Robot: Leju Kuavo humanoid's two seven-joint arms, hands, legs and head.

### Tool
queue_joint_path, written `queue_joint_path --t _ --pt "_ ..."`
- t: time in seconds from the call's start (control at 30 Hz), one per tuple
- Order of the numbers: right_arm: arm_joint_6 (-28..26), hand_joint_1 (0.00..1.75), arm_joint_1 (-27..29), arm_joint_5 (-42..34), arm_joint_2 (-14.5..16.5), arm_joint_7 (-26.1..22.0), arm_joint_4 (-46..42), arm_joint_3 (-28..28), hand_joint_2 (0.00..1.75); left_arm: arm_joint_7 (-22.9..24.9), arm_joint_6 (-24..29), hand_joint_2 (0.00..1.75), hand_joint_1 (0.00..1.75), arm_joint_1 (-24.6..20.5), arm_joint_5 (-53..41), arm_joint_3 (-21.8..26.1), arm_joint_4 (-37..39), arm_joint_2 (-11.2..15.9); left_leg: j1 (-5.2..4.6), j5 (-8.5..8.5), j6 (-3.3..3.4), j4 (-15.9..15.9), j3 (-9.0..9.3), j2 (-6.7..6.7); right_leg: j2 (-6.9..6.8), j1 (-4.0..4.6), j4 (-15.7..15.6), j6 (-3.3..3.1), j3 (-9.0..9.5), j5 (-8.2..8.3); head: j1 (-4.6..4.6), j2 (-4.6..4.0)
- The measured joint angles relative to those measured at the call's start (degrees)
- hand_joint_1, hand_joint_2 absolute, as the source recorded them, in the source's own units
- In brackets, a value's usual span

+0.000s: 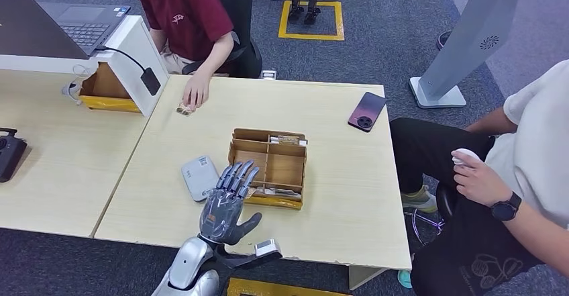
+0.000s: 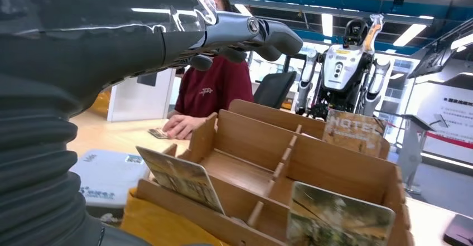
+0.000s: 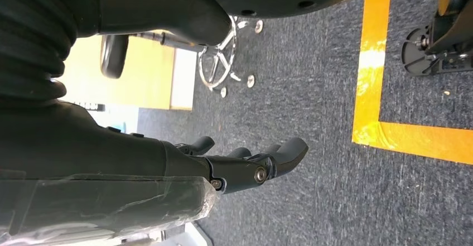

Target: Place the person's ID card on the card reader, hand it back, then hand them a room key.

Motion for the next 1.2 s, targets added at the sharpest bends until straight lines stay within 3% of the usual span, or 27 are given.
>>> queue_joint_path --t 0.4,1.2 --pt "0.14 0.0 -0.12 1.28 -0.09 -0.44 0.0 -0.03 1.75 -0.36 0.01 1.75 0.0 -1.87 0.2 -0.68 4.91 -2.44 0.0 0.0 0.01 0.0 -0.01 0.01 0.0 0.0 0.0 0.0 0.0 0.0 -0.01 0.0" --pt "0.59 0.0 -0.13 3.11 -0.39 -0.04 0.0 -0.03 1.75 -1.01 0.01 1.75 0.0 -3.87 -0.07 3.25 6.93 -2.49 0.0 0.0 0.0 0.0 -0.01 0.0 0.0 0.0 0.01 0.0 0.0 0.0 0.0 0.0"
